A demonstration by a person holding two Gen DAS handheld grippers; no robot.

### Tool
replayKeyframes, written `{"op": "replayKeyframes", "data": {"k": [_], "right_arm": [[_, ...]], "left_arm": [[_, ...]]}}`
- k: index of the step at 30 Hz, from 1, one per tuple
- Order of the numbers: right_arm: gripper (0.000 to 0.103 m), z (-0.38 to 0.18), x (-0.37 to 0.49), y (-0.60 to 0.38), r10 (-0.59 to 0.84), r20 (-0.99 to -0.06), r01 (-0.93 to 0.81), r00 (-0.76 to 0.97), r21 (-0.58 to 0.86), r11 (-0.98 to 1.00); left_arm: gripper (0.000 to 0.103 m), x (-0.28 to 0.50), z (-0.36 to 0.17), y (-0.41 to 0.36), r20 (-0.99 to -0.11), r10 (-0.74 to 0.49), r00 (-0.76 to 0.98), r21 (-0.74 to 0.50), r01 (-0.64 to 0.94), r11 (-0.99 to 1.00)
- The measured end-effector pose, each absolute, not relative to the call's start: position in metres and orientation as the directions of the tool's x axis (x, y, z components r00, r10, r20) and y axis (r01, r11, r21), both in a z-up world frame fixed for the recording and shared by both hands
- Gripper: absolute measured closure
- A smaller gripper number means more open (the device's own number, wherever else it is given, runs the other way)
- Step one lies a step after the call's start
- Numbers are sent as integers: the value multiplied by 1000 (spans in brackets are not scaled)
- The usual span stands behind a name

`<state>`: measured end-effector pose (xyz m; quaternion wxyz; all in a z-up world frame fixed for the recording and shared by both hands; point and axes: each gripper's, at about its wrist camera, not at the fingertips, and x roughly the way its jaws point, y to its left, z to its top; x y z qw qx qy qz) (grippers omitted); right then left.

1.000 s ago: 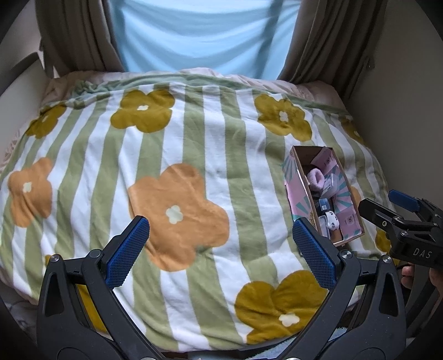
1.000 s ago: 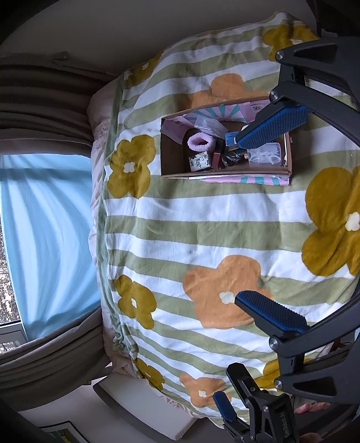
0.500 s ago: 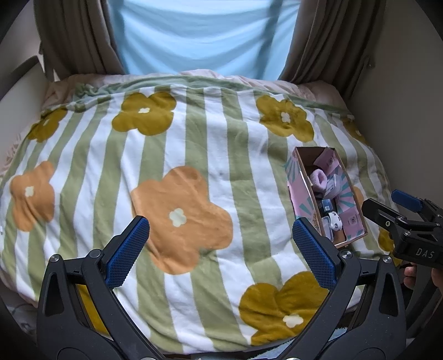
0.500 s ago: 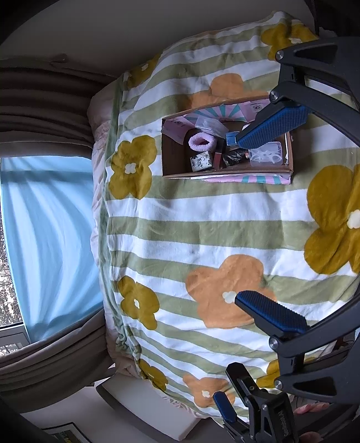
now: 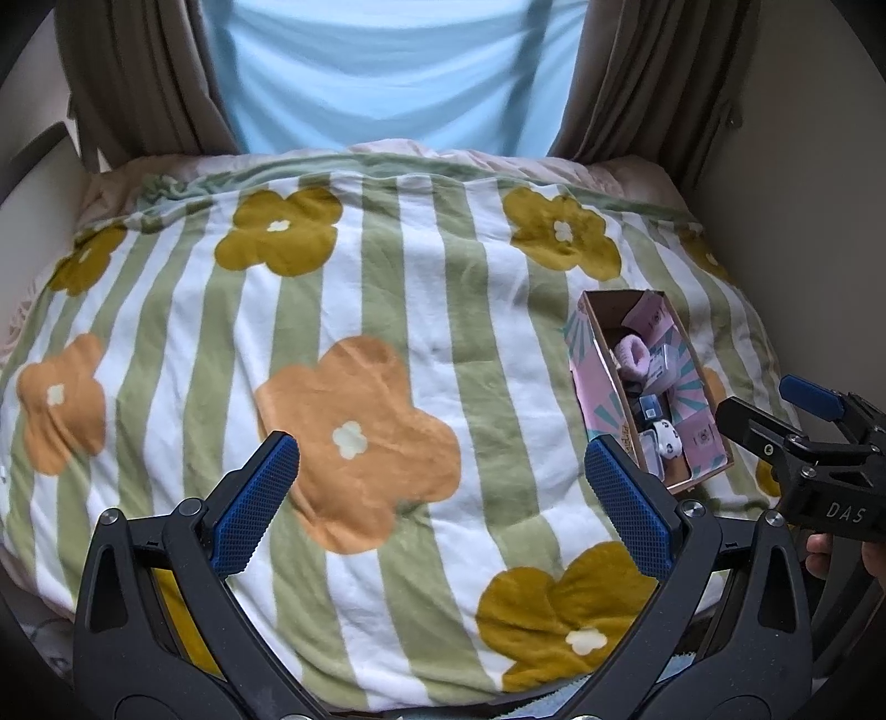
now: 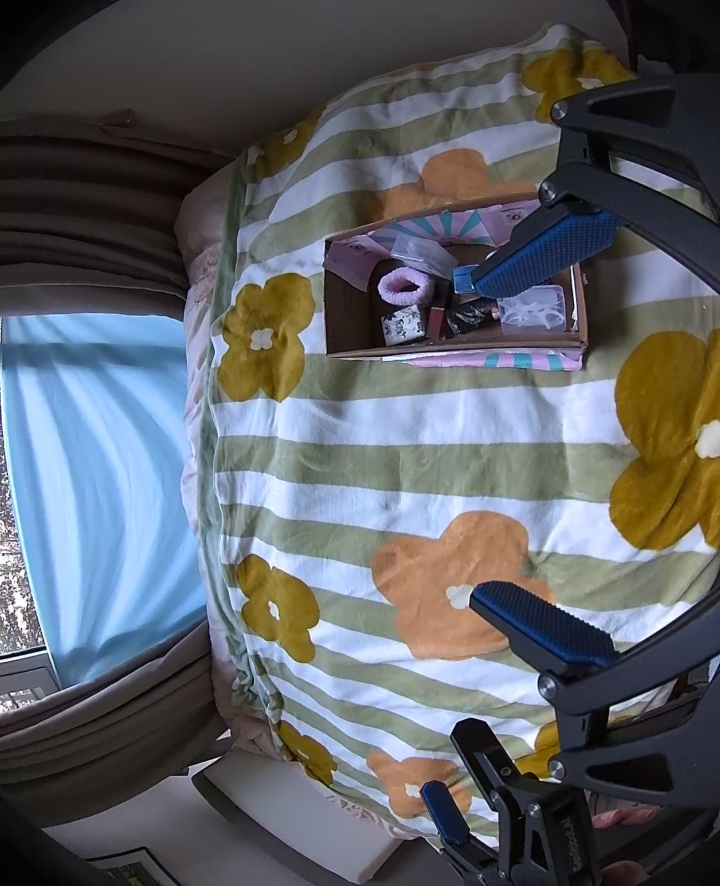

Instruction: Organize objects

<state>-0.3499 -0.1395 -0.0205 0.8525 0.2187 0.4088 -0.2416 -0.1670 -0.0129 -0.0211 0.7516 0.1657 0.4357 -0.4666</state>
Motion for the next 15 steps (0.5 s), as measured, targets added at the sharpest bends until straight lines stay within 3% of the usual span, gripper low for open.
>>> {"op": "replayKeyframes", "data": {"k": [10, 15], "right_arm": [[1, -21, -350, -139, -234, -803, 590, 549, 174, 789], [1, -19, -348, -142, -231, -804, 590, 549, 177, 788]], "left_arm": [[0, -165, -19, -18, -814, -543, 206, -126, 850, 512], [0, -162, -14, -20, -805, -518, 291, -53, 833, 550]]}}
